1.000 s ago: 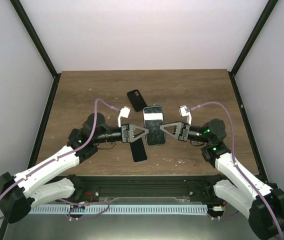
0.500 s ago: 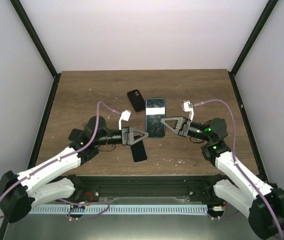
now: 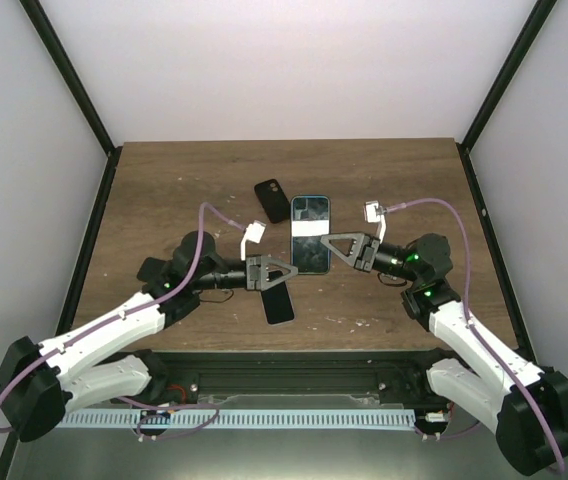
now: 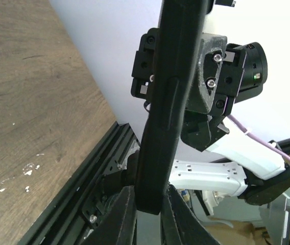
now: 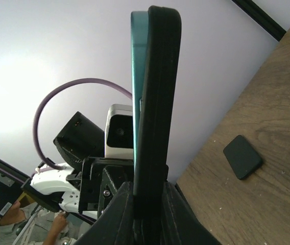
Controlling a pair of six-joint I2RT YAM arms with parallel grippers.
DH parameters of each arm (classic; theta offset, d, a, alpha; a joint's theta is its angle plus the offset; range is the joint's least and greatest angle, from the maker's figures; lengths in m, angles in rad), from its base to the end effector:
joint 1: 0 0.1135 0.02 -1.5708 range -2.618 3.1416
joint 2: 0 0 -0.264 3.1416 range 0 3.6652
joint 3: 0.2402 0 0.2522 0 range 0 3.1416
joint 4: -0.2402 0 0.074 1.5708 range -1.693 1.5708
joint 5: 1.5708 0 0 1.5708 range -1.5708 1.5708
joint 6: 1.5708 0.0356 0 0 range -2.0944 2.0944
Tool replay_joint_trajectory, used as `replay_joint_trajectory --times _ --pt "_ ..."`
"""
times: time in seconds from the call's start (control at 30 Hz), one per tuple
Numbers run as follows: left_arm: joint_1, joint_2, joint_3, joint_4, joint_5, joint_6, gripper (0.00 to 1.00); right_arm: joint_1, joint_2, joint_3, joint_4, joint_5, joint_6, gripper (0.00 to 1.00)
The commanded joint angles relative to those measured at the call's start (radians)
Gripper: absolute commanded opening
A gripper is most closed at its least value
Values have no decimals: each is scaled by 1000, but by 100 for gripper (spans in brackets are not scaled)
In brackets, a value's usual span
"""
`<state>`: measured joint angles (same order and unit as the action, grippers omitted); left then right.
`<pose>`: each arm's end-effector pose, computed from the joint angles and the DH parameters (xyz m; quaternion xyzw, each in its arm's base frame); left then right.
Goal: Put the phone into the phone case
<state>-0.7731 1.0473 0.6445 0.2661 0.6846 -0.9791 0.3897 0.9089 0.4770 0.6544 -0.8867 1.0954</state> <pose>0.1543 -0.1820 0.2875 0.1464 0.7289 -0.6375 0.2019 0.1740 0.1013 0.2950 -0.1196 0.6450 0.6745 0.3389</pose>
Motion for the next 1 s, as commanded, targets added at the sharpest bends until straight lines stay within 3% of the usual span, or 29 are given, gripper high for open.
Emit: replay_joint_trajectory --times 0.0,0.27,0.3,0.37,0.4,0.5,0.6,0.8,0.97 --pt "0 -13 10 -6 -19 15 2 12 -9 9 47 -9 -38 1" --pt "1 -20 69 -189 -88 67 0 17 -32 9 -39 -13 -120 1" --pt "1 -24 67 -190 -92 64 8 17 -32 9 -42 -18 -121 1" --pt "1 -42 65 -192 -98 63 34 17 -34 8 -41 -35 -127 1" --pt "3 -55 62 -194 -105 65 42 17 -36 6 -40 -46 -130 1" --pt "11 -108 55 -201 -135 81 57 17 -38 1 -39 -91 -143 1" --pt "35 -149 60 -213 -146 108 65 17 -25 -6 -6 -162 -140 1" --pt "64 -146 114 -200 -114 138 65 73 -6 12 4 -228 -155 1" --pt "76 -140 148 -203 -121 137 50 115 1 28 -40 -208 -190 1"
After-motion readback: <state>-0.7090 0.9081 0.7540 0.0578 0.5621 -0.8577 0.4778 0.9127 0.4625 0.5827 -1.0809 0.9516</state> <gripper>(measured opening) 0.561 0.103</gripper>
